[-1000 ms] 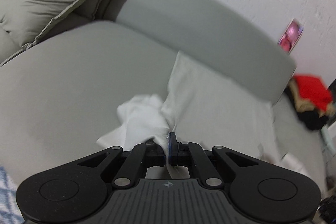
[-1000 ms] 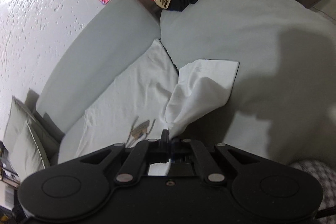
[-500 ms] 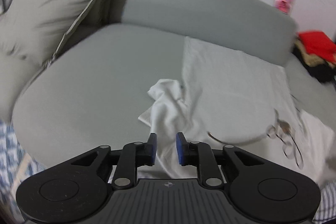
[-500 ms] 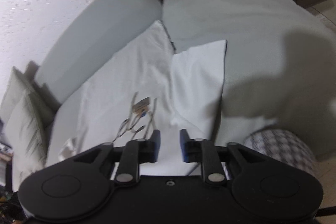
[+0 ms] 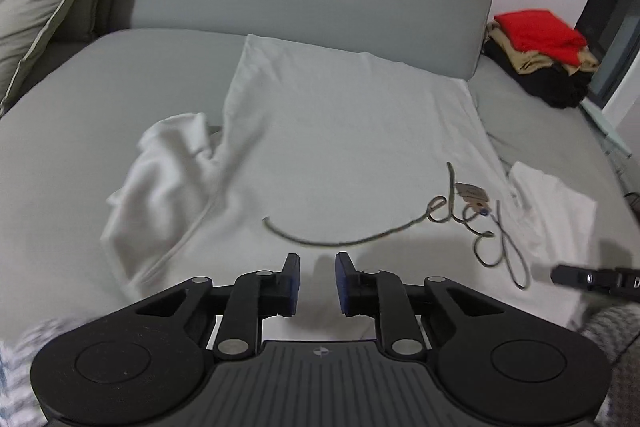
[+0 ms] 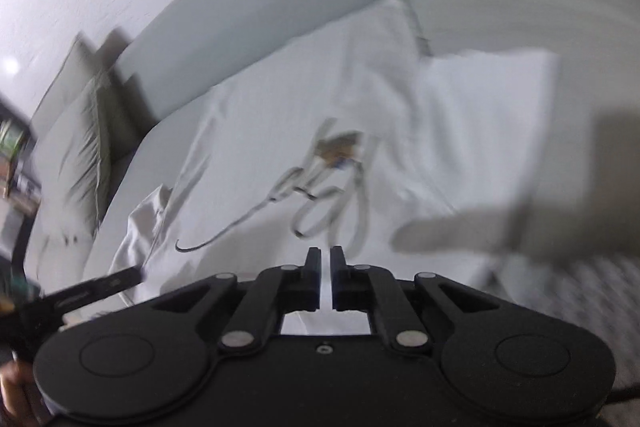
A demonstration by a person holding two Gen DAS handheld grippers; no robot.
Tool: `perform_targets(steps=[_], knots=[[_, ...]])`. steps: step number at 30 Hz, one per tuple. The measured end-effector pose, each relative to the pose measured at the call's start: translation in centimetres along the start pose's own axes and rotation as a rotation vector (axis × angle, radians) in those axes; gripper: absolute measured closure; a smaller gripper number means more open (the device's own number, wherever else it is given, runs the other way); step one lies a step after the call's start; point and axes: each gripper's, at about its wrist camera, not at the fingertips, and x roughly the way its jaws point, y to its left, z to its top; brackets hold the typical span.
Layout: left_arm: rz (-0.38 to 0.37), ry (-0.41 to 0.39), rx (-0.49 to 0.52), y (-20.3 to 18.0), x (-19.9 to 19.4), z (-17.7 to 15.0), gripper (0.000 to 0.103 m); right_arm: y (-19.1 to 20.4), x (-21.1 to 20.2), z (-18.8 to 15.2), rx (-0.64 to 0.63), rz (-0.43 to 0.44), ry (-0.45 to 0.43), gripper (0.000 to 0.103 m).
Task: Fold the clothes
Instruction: 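Lower the hoodie flat onto the sofa and open both grippers, then smooth the spread hoodie front with both open grippers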
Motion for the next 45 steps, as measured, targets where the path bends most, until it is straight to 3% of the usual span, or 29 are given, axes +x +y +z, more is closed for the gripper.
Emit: perform_targets(steps=[2, 5, 9, 11, 13, 15, 20, 25, 31, 32, 35, 37, 41, 45], knots=[[0.048, 0.001, 0.037, -0.9, 1.5, -0.2, 0.085, 1.1, 1.8, 0.3, -0.071, -0.036, -0.019, 0.096], [0.106, 0.111, 0.073, -0.8, 2.7, -1.3, 0.085, 0.7, 4.2, -0.2, -0.086, -0.153, 0.054, 0.098], [0.111, 0.142, 0.123, -0.3, 0.0, -2.8, 0.085, -0.1, 2.3, -1.5, -0.053, -0.242, 0.108, 0.098], [0.070, 0.157, 0.074, 0.5, -1.0, -2.9, 0.085, -1.2, 0.8, -1.8, -0.005, -0.215, 0.125, 0.094], [0.027, 0.138, 0.026, 1.0, -1.6, -2.3, 0.085, -2.8, -0.8, -1.1, 0.088, -0.147, 0.109, 0.082], [0.009, 0.107, 0.017, 0.6, -1.8, -1.6, 0.085, -4.2, -2.7, -0.2, 0.161, -0.091, 0.021, 0.065], [-0.044, 0.089, 0.038, -1.5, -1.4, -0.4, 0.083, -9.3, -6.0, 3.1, 0.306, -0.121, -0.196, 0.060], [-0.053, 0.097, 0.057, -2.5, -1.1, -0.6, 0.079, -15.2, -5.1, 4.4, 0.487, -0.155, -0.227, 0.067], [-0.056, 0.106, 0.039, -2.3, -1.1, -1.0, 0.079, -16.7, -1.9, 5.5, 0.476, -0.113, -0.239, 0.070], [-0.056, 0.107, 0.033, -2.2, -1.1, -1.1, 0.079, -16.6, -1.3, 5.6, 0.467, -0.118, -0.238, 0.073], [-0.055, 0.106, 0.034, -2.3, -1.3, -1.3, 0.079, -16.0, -0.5, 5.9, 0.451, -0.147, -0.234, 0.101], [-0.059, 0.106, 0.039, -2.3, -1.3, -1.5, 0.079, -15.3, -0.9, 5.7, 0.426, -0.165, -0.255, 0.101], [-0.071, 0.106, 0.036, -2.3, -1.1, -1.9, 0.080, -13.5, -3.7, 4.0, 0.355, -0.364, -0.355, 0.101], [-0.072, 0.111, 0.050, -2.4, -0.3, -2.3, 0.079, -13.1, -3.4, 3.0, 0.319, -0.479, -0.334, 0.101]])
